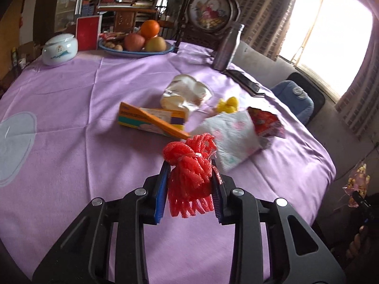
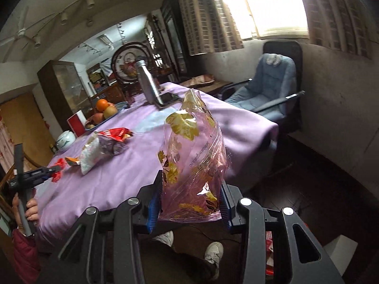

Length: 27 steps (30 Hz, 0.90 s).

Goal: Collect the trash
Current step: 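Grasp the red mesh net with the left tool while the right tool grasps the clear printed bag, then carry the net and bag down to the red wastebasket and open both tools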

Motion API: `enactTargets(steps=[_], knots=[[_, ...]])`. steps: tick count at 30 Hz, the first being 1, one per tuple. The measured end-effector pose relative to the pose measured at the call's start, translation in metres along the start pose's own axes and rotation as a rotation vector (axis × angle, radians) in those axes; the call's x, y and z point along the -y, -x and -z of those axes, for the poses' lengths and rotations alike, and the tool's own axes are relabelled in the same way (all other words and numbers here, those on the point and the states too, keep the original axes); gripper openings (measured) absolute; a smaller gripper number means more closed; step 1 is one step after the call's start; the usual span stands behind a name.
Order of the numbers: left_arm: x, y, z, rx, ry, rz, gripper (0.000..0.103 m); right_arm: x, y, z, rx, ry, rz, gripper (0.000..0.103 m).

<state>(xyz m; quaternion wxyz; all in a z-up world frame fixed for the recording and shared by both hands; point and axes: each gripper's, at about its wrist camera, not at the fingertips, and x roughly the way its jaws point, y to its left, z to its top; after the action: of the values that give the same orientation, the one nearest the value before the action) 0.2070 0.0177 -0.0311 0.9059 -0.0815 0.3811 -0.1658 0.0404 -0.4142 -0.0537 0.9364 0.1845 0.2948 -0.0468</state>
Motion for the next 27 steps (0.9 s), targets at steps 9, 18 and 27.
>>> enactTargets(steps=[9, 18, 27], knots=[[0.097, 0.015, 0.004, -0.012, -0.148, 0.117, 0.033, 0.052, 0.016, 0.039, -0.028, -0.059, 0.073, 0.042], [0.242, -0.018, 0.048, -0.133, -0.381, 0.296, 0.034, 0.117, 0.042, 0.079, -0.042, -0.162, 0.162, 0.042], [0.373, -0.092, 0.119, -0.319, -0.555, 0.432, 0.034, 0.182, 0.054, 0.116, -0.066, -0.254, 0.254, 0.042]])
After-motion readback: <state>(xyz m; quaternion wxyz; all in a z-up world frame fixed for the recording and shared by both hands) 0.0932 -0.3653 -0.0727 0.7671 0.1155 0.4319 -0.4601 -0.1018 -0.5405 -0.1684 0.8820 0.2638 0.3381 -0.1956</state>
